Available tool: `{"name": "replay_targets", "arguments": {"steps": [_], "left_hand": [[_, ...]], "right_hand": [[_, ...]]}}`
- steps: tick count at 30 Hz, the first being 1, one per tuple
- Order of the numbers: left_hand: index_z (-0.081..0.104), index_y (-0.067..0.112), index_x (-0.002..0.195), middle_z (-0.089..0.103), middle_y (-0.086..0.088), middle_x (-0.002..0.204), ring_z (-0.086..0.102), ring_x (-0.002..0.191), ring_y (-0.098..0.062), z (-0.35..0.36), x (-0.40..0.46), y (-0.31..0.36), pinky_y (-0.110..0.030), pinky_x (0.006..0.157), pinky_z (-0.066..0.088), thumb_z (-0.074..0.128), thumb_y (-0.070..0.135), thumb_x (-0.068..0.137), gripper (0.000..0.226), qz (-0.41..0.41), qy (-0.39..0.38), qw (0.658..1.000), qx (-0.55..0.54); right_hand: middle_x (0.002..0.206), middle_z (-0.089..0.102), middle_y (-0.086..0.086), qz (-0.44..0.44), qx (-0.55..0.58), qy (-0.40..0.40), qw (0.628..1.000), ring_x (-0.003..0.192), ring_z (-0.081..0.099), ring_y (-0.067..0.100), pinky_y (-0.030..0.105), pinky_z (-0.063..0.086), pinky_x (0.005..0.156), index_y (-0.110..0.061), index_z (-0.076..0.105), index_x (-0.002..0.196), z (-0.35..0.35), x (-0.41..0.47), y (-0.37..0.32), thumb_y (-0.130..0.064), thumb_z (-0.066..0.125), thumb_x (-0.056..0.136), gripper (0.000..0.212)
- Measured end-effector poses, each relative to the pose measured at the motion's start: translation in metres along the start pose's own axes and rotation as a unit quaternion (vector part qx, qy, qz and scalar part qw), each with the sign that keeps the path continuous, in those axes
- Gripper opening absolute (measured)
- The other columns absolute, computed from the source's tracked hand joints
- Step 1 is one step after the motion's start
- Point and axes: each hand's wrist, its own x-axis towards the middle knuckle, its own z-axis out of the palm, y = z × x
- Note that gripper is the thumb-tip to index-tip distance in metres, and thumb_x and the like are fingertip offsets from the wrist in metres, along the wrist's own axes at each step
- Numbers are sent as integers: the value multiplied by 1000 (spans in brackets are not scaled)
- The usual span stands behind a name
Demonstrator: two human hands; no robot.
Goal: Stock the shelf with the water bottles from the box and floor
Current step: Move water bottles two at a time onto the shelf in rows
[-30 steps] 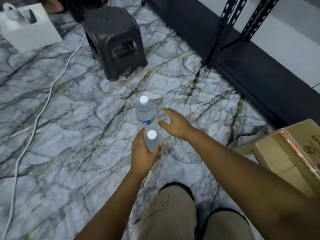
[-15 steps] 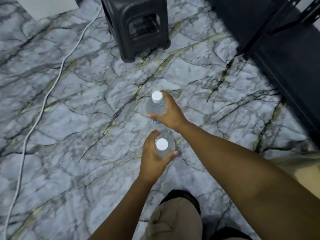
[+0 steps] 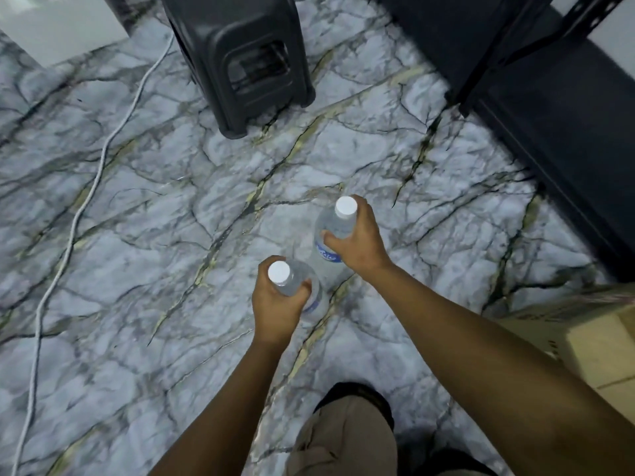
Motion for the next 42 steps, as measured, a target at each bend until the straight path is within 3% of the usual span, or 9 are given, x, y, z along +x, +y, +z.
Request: {"name": "replay_targets", "arguments": {"steps": [7, 10, 12, 15, 21, 26, 31, 38, 42], "left_hand": [[53, 22, 108, 63, 4, 99, 62, 90, -9, 25, 11, 12, -24, 77, 49, 75, 18, 70, 44, 13, -87, 995, 37], [53, 20, 108, 62, 9, 96, 59, 87, -2, 49, 15, 17, -10, 73, 46, 77, 15, 75, 42, 34, -147, 985, 80], [53, 19, 110, 61, 11, 95, 59, 86, -2, 65, 17, 18, -4, 70, 42, 77, 14, 76, 42, 36, -185, 978, 87], [53, 20, 112, 66, 5, 104, 63, 96, -10, 83, 23, 17, -18, 79, 48, 79, 26, 73, 47, 40, -230, 969, 82], [47, 31, 121, 62, 12, 115, 60, 104, 2, 98, 36, 14, -10, 82, 47, 79, 23, 79, 53, 64, -243, 967, 45], [50, 33, 124, 60, 5, 125, 59, 115, -11, 102, 47, 3, -38, 98, 51, 78, 41, 74, 58, 83, -211, 974, 16], [45, 35, 131, 57, 8, 131, 57, 121, -11, 100, 45, -4, -44, 100, 49, 76, 48, 69, 71, 99, -206, 973, 13], [43, 47, 127, 56, 9, 134, 56, 121, -7, 97, 43, -8, -37, 99, 51, 77, 44, 70, 67, 110, -208, 972, -13], [38, 40, 127, 48, 4, 135, 54, 114, 8, 105, 40, -7, -11, 85, 48, 86, 31, 67, 77, 120, -230, 966, -11]], "right_hand": [[128, 47, 13, 63, -41, 18, 997, 110, 45, 15, 22, 37, 91, -8, 42, 131, -77, -39, 39, -9, 81, 73, 69], [125, 49, 10, 76, -36, 19, 996, 110, 49, 16, 16, 37, 88, -17, 42, 125, -102, -55, 54, -10, 82, 72, 66], [124, 49, 8, 83, -21, 5, 996, 111, 51, 17, 22, 42, 92, -26, 39, 121, -115, -62, 62, -12, 83, 72, 67], [122, 52, 7, 78, 8, 2, 997, 114, 54, 22, 36, 47, 99, -36, 39, 117, -126, -70, 70, -14, 83, 72, 68], [120, 54, -1, 28, 29, 108, 993, 112, 55, 14, 28, 47, 95, -43, 36, 118, -109, -87, 75, -29, 86, 65, 74], [126, 53, -2, -6, 50, 139, 989, 119, 53, 12, 30, 46, 99, -62, 39, 118, -91, -84, 84, -57, 80, 56, 74], [122, 42, -17, -44, 19, 149, 988, 116, 45, -3, 4, 35, 96, -42, 36, 130, -87, -73, 81, -79, 65, 59, 85], [122, 41, -6, -82, -62, 83, 991, 115, 39, -16, 4, 33, 95, -17, 42, 134, -101, -69, 89, -44, 68, 75, 70], [116, 41, -4, -62, -64, 103, 991, 108, 40, -21, -2, 33, 87, -12, 51, 126, -106, -61, 91, -52, 73, 63, 78]]}}
